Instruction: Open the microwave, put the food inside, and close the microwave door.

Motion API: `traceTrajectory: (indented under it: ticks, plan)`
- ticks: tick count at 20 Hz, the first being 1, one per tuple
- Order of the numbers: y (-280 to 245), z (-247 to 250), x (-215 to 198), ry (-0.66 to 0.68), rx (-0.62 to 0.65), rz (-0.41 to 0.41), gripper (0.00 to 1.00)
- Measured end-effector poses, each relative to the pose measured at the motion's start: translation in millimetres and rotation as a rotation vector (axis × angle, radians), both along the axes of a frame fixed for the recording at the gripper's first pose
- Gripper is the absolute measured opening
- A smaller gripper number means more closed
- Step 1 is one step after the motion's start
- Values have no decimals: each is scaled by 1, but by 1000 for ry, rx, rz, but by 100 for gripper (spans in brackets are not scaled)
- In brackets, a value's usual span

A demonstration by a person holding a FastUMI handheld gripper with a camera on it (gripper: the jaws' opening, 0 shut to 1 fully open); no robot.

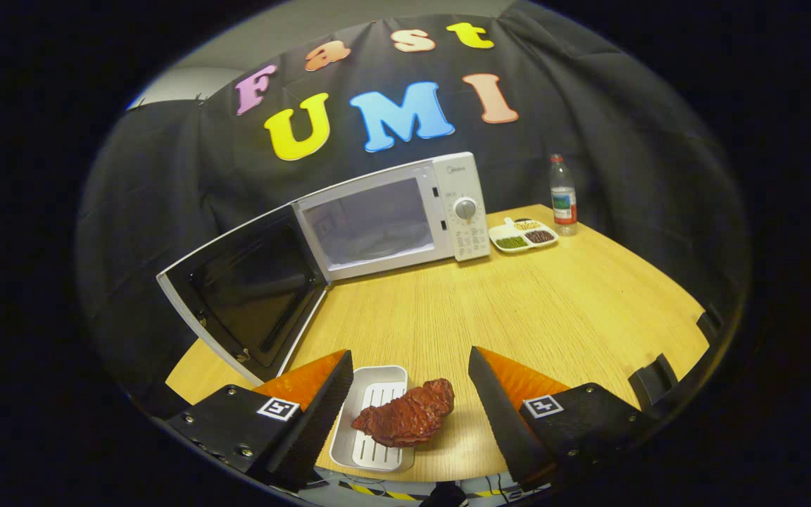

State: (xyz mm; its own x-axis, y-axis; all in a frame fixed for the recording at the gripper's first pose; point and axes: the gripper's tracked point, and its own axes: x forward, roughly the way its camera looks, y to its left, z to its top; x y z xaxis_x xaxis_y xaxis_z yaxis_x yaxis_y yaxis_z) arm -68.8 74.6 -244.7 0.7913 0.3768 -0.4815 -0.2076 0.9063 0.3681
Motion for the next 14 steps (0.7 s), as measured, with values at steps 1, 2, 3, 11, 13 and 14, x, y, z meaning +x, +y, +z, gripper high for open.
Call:
traceTrajectory:
  ticks: [1, 2, 3, 11, 13, 14]
  plan:
    - [0, -8, -3, 34, 20, -10, 100]
    - [0, -17, -6, 69, 37, -18, 100]
    - [-2, -24, -10, 101, 38, -31, 100]
    - [10, -43, -23, 222, 128, -42, 65]
    - [18, -43, -26, 257, 178, -37, 45]
    - [20, -51, -23, 277, 186, -41, 45]
